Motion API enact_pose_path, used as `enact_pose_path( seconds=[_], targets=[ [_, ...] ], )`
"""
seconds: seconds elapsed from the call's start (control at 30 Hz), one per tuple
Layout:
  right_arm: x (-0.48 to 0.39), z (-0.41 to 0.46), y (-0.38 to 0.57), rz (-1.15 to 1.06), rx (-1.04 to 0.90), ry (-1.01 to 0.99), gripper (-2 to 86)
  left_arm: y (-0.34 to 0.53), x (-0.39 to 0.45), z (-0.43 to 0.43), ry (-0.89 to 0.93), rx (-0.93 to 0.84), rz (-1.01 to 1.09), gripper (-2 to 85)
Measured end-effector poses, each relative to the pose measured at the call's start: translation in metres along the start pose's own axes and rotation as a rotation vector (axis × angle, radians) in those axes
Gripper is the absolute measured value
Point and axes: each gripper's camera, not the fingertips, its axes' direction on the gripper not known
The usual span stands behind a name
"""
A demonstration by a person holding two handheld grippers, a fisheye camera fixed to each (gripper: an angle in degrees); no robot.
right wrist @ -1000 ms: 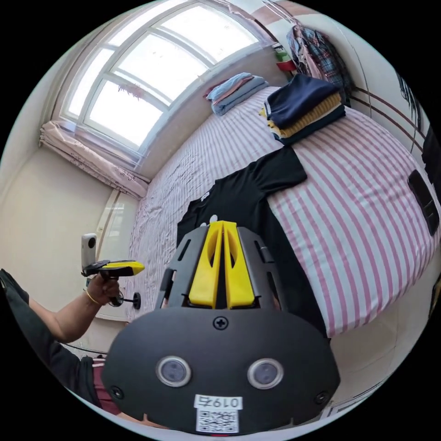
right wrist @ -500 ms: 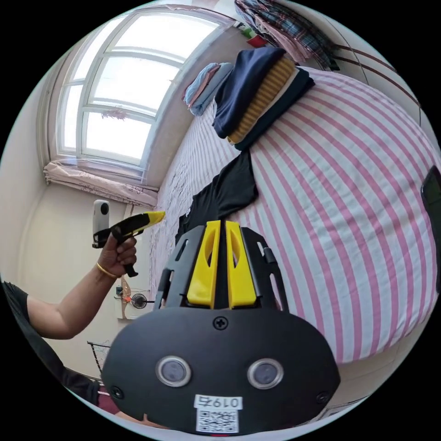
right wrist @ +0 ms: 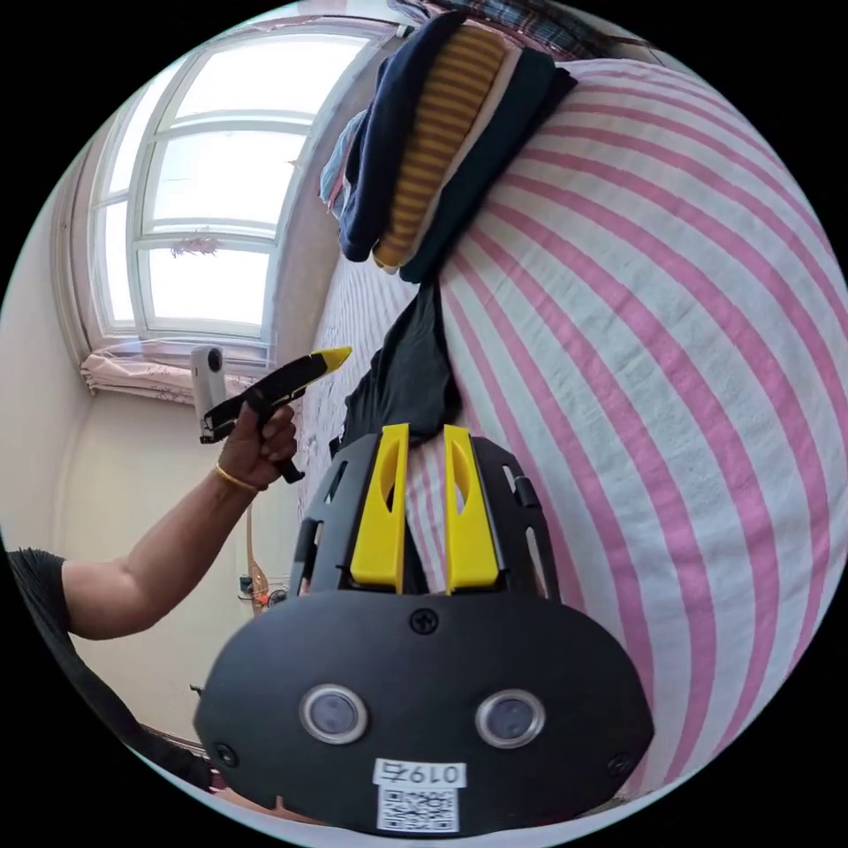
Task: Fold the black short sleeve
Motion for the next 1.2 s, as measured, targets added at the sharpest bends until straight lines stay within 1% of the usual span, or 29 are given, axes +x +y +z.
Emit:
enact_pose_path(
  seconds=[0.1, 0.17, 0.2, 0.27, 0.37, 0.5, 0.53, 0.6, 0.83, 0.9, 1.13, 1.2],
  targets=[
    [0.005, -0.010, -0.004, 0.051, 0.037, -0.041, 7.0, -0.039, -0.021, 0.025, 0.024, -0.056, 0.143, 7.3],
    [0.004, -0.013, -0.006, 0.058, 0.034, -0.057, 7.4, -0.066, -0.031, 0.051, 0.061, -0.134, 0.258, 7.6],
    [0.002, -0.015, -0.008, 0.055, 0.032, -0.061, 7.6, -0.072, -0.033, 0.059, 0.068, -0.164, 0.282, 7.5],
    [0.000, -0.020, -0.010, 0.059, 0.038, -0.080, 7.8, -0.091, -0.045, 0.089, 0.109, -0.288, 0.354, 7.1],
    [0.000, -0.029, -0.016, 0.072, 0.054, -0.100, 8.0, -0.107, -0.059, 0.116, 0.123, -0.342, 0.404, 6.0],
    [-0.005, -0.039, -0.028, 0.055, 0.040, -0.118, 8.4, -0.121, -0.076, 0.141, 0.231, -0.366, 0.426, 4.7],
    [-0.006, -0.042, -0.033, 0.047, 0.038, -0.121, 8.6, -0.124, -0.080, 0.152, 0.269, -0.399, 0.431, 4.4],
    [-0.007, -0.048, -0.039, 0.048, 0.046, -0.129, 8.9, -0.127, -0.085, 0.167, 0.291, -0.445, 0.446, 4.0],
    [-0.011, -0.065, -0.056, 0.042, 0.048, -0.111, 8.7, -0.145, -0.124, 0.184, 0.329, -0.389, 0.396, 2.6],
    [-0.012, -0.070, -0.057, 0.040, 0.052, -0.103, 8.7, -0.149, -0.132, 0.182, 0.334, -0.367, 0.392, 3.0],
    [-0.008, -0.075, -0.067, 0.057, 0.064, -0.140, 8.6, -0.169, -0.146, 0.207, 0.437, -0.495, 0.433, 8.0],
    [-0.007, -0.074, -0.070, 0.064, 0.069, -0.152, 8.5, -0.174, -0.150, 0.210, 0.439, -0.517, 0.439, 8.5]
  ],
)
